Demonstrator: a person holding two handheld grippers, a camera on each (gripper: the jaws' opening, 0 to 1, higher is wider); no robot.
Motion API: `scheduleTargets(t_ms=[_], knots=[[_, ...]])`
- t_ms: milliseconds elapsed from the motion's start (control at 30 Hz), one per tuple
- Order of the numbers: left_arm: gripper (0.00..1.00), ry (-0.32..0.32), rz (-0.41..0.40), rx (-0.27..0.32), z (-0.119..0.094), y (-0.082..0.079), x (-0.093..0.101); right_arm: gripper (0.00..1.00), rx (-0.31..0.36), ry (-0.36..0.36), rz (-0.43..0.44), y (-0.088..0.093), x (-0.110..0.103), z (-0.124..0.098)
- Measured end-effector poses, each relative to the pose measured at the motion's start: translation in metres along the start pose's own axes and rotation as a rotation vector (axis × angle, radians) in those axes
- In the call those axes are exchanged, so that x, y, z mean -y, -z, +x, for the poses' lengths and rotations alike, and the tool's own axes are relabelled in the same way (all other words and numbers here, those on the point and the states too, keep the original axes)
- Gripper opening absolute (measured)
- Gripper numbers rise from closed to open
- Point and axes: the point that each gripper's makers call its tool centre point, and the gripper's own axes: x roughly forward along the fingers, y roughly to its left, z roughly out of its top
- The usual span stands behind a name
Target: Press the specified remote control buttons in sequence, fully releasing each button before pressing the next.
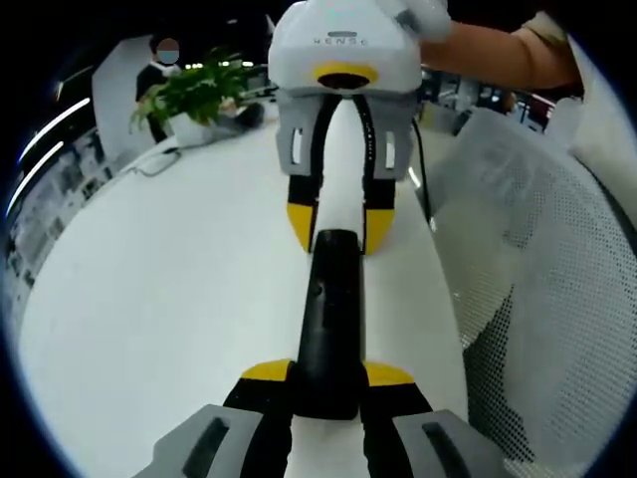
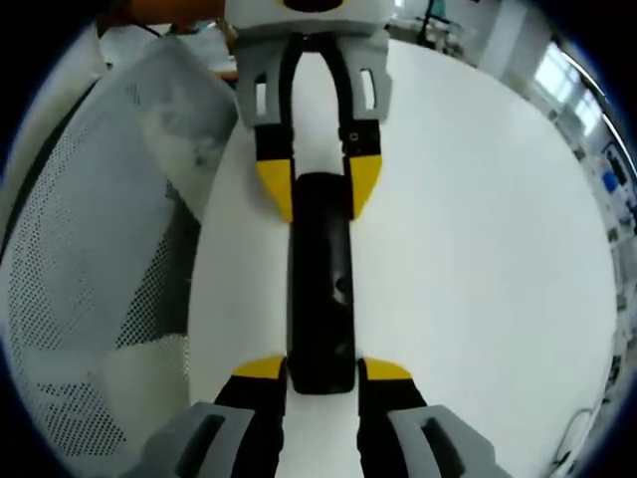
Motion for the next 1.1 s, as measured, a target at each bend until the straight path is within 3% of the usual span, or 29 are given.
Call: scheduleTargets(t_ms=[1100], knots=[[0.24, -0.001, 0.006, -0.014, 0.0003, -0.0001, 0.0005, 0.2, -0.016, 0.025, -0.025, -0.0013, 0.0003, 0.0007]])
